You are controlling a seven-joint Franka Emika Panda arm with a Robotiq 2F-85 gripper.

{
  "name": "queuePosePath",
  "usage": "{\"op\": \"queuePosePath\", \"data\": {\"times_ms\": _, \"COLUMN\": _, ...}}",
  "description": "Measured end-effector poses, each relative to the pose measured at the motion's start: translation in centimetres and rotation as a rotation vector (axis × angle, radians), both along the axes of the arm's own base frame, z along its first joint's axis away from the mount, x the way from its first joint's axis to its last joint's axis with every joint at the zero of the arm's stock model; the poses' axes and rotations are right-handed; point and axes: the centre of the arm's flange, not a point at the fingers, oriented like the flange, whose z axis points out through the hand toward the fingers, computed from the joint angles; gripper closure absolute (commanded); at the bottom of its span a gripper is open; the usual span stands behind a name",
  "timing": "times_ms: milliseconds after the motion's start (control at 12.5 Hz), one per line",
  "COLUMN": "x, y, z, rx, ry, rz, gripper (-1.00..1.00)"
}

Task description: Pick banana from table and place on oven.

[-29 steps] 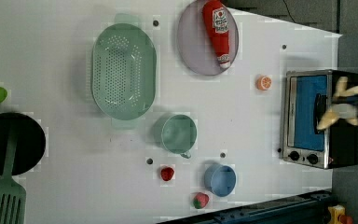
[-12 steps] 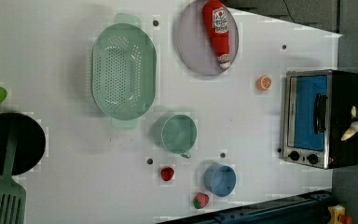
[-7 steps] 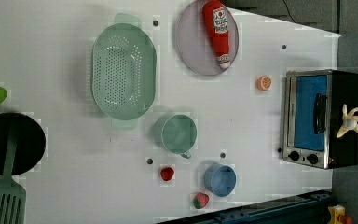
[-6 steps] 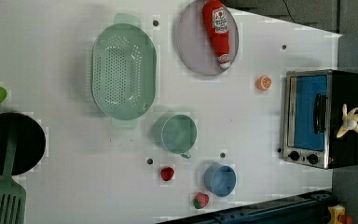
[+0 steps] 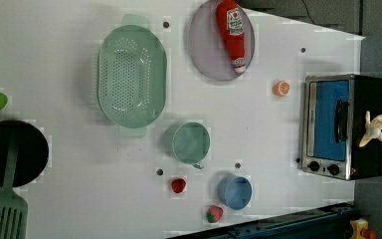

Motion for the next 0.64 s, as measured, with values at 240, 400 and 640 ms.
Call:
{"op": "queuePosePath", "data": {"times_ms": 240, "x": -0.6, "y": 10.2, "z": 6.8, "rx": -0.01, "ry": -0.087, "rz": -0.079, "gripper": -1.0}}
{"op": "queuePosePath", "data": {"times_ms": 400, "x": -1.2, "y": 17.5, "z": 9.8, "rx": -0.015, "ry": -0.141, "rz": -0.126, "gripper": -1.0}}
{"op": "queuePosePath", "data": {"times_ms": 640, "x": -2.6, "y": 26.9, "z": 10.6, "rx": -0.003, "ry": -0.165, "rz": -0.091, "gripper": -1.0}}
